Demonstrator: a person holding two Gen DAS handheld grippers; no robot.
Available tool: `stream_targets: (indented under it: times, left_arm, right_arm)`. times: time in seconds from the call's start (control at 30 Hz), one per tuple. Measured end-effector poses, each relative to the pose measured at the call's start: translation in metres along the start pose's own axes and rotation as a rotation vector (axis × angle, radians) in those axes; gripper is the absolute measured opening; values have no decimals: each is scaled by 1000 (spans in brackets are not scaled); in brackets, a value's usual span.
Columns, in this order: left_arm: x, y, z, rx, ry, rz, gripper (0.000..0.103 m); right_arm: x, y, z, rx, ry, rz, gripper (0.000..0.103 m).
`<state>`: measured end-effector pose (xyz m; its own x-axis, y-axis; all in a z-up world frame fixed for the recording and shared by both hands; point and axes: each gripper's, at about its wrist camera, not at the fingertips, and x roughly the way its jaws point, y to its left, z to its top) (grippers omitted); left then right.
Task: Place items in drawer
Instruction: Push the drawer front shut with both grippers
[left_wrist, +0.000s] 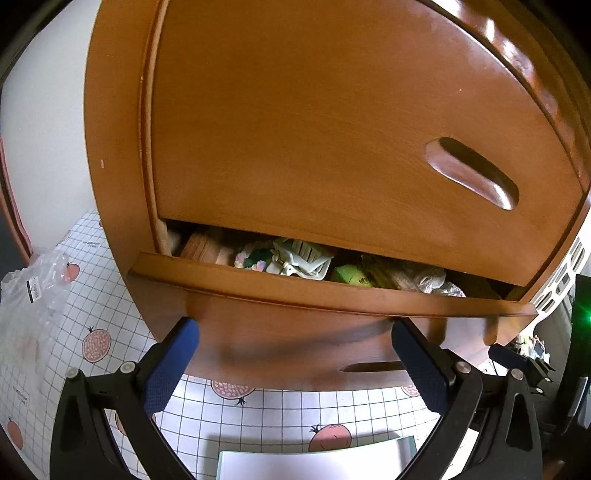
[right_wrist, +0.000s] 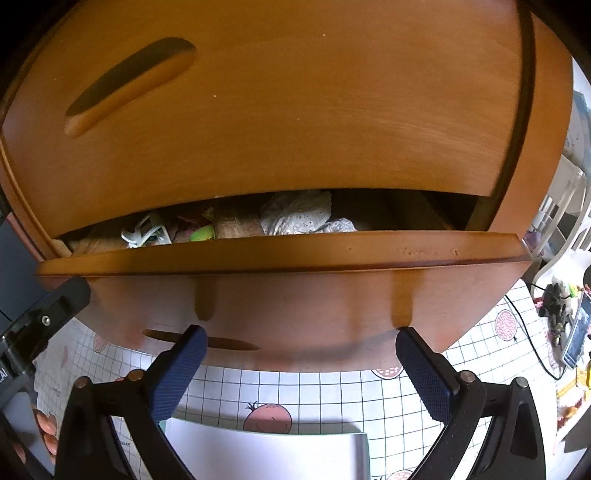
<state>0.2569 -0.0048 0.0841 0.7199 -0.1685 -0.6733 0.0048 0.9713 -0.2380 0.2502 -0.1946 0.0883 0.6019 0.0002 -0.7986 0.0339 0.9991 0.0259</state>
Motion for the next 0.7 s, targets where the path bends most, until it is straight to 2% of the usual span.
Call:
stream_targets:
  times: [0.7]
  left_arm:
    - [2, -4, 2, 19, 21, 17, 103]
  right_arm:
    - [2, 4, 5, -3, 7, 3, 103]
